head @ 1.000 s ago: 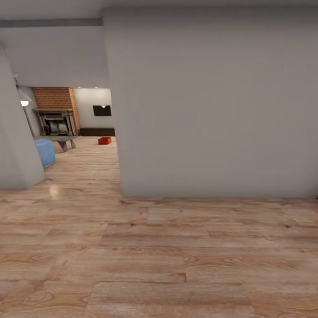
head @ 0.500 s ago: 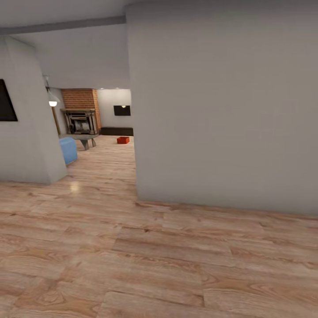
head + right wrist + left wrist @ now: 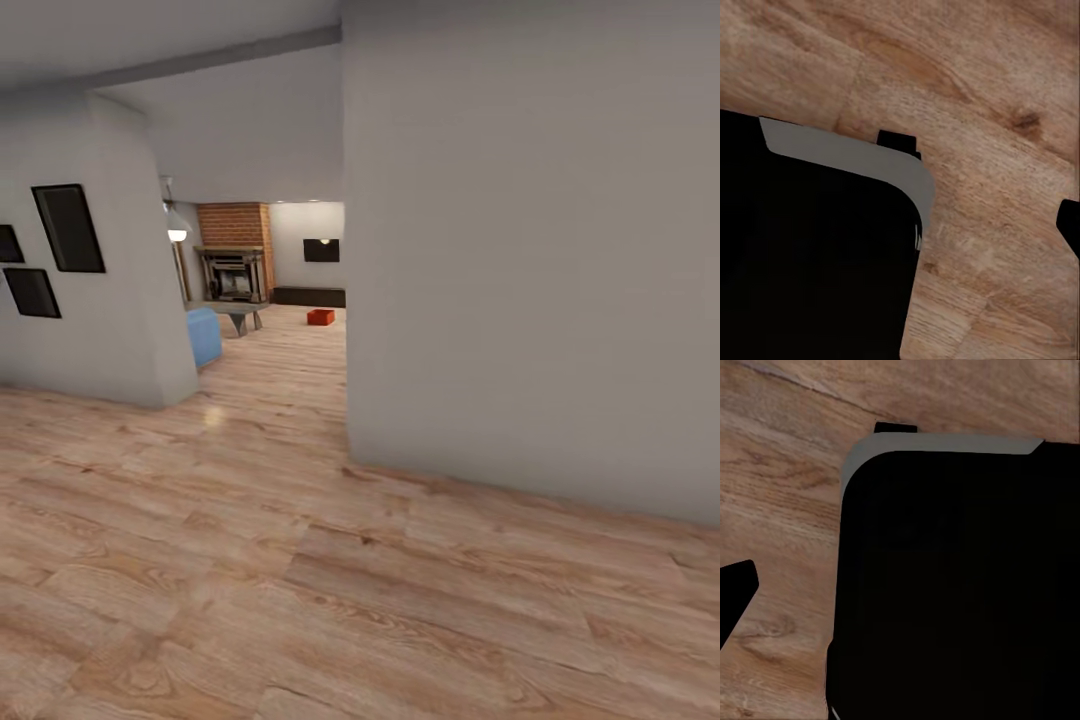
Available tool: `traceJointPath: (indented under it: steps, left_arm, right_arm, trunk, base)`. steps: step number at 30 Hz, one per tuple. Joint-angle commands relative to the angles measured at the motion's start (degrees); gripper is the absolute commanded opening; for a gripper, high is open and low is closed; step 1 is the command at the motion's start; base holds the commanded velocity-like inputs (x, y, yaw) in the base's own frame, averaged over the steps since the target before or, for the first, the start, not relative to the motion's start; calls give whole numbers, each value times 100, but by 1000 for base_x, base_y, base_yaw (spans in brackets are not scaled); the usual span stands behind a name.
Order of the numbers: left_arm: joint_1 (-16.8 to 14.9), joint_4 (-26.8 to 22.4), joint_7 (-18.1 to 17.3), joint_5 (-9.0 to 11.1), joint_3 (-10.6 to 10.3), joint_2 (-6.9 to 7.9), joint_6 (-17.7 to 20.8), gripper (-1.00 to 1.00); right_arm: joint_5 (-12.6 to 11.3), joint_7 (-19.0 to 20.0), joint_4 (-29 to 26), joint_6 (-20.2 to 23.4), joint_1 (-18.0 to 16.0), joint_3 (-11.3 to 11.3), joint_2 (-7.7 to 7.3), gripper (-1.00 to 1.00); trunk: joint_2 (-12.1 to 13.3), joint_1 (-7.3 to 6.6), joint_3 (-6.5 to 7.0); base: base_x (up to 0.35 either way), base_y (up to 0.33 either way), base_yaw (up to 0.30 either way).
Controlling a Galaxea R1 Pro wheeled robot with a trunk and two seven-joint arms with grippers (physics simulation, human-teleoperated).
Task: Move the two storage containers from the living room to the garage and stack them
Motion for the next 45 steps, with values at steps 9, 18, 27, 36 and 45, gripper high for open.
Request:
traceJointPath:
  steps: [9,18,27,36,45]
  left_arm:
    - [-1,-1,0,54,-1,-1,-12,100]
    - [-1,-1,-8,54,-1,-3,-12,100]
    - [-1,-1,-7,54,-1,-1,-12,100]
    - [-1,-1,-8,54,-1,-1,-12,100]
    - [-1,-1,-8,54,-1,-1,-12,100]
  right_arm:
    - [-49,35,18,-27,-9,37,7,100]
    - [-50,47,18,-25,-6,37,-6,100]
    - [-60,54,18,-26,-6,37,-8,100]
    - [-66,53,20,-28,-6,37,-5,100]
    - [-67,53,20,-32,-8,37,1,100]
  trunk:
    - [-3,3,-5]
    - [-3,3,-5]
    - [-3,3,-5]
    - [-3,3,-5]
    - [-3,3,-5]
  base:
    - [322,0,270]
    - [322,0,206]
    - [322,0,7]
    - [322,0,0]
    - [322,0,0]
